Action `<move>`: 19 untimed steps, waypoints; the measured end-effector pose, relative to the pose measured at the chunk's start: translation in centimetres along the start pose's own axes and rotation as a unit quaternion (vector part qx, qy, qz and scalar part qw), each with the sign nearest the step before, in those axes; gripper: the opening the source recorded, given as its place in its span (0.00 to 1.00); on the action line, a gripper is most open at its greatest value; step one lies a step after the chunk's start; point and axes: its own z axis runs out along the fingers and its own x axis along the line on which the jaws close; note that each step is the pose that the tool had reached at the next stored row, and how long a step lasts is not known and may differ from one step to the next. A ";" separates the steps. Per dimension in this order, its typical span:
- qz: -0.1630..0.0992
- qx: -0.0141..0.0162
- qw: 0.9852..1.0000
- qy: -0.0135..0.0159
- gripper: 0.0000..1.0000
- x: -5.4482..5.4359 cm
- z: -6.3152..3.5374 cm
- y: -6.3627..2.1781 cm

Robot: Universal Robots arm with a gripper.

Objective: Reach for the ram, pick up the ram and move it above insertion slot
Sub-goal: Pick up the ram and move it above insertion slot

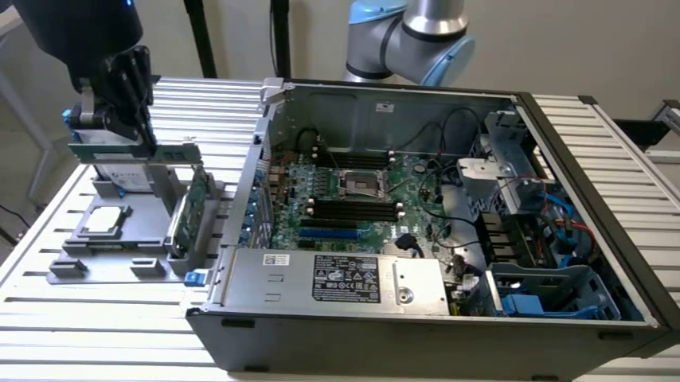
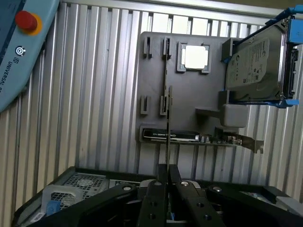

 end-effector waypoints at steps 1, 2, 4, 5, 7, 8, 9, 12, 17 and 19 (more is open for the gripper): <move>0.000 0.000 1.000 0.000 0.14 -0.1 -0.02 -0.24; 0.000 0.000 1.000 -0.001 0.14 -0.1 -0.04 -0.50; 0.000 0.000 1.000 -0.001 0.14 -0.3 -0.08 -0.97; 0.000 0.000 1.000 -0.002 0.14 -0.3 -0.11 -1.21; 0.000 0.000 1.000 -0.002 0.14 -0.5 -0.15 -1.70; 0.000 0.000 1.000 -0.002 0.14 -0.5 -0.18 -1.96; 0.000 0.000 1.000 -0.003 0.14 -0.6 -0.21 -2.21; 0.000 0.000 1.000 -0.004 0.14 -0.7 -0.37 -2.96; 0.000 0.001 1.000 -0.007 0.14 -0.8 -0.73 -4.37; 0.000 0.001 1.000 -0.008 0.14 -0.8 -0.87 -4.92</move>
